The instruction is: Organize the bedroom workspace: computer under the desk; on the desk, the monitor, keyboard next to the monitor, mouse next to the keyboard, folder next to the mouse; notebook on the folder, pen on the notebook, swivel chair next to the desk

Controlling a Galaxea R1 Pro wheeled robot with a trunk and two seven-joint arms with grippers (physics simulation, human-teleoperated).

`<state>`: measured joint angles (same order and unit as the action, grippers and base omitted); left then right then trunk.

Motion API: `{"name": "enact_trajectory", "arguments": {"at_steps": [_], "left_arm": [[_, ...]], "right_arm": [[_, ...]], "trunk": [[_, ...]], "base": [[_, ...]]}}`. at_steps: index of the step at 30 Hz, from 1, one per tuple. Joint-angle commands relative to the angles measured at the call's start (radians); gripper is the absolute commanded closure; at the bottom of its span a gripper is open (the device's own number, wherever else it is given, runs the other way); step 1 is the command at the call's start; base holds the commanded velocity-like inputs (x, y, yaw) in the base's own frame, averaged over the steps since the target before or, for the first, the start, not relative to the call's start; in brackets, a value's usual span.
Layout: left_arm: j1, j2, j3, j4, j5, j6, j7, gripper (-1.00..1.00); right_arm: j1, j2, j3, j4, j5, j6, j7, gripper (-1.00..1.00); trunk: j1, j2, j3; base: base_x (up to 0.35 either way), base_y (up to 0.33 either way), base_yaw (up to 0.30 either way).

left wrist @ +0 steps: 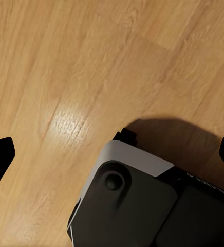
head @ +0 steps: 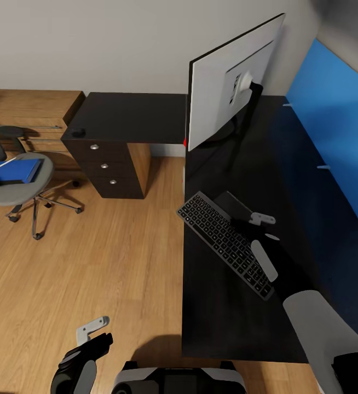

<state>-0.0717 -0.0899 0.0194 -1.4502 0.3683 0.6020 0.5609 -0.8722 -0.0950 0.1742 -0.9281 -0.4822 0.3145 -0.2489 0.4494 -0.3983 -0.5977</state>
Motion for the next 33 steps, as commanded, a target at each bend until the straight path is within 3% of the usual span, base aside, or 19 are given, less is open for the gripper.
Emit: {"name": "enact_trajectory", "arguments": {"at_steps": [1,23,33], "left_arm": [[0.000,-0.001,0.001,-0.002,0.011,0.002,0.008,-1.00],[0.000,-0.001,0.002,-0.005,0.011,0.002,0.010,-1.00],[0.000,-0.001,0.000,-0.006,0.011,0.002,0.010,-1.00]], "right_arm": [[-0.001,0.000,0.006,-0.002,-0.010,0.004,-0.012,-1.00],[-0.001,0.013,0.005,0.015,-0.007,0.009,-0.011,-1.00],[-0.002,0.014,0.004,0.101,-0.006,0.006,-0.009,-1.00]], "trunk": [[0.001,-0.002,-0.001],[0.001,-0.002,-0.001],[0.001,-0.002,-0.001]], "base": [[0.000,0.000,0.000],[0.000,0.000,0.000],[0.000,0.000,0.000]]}}
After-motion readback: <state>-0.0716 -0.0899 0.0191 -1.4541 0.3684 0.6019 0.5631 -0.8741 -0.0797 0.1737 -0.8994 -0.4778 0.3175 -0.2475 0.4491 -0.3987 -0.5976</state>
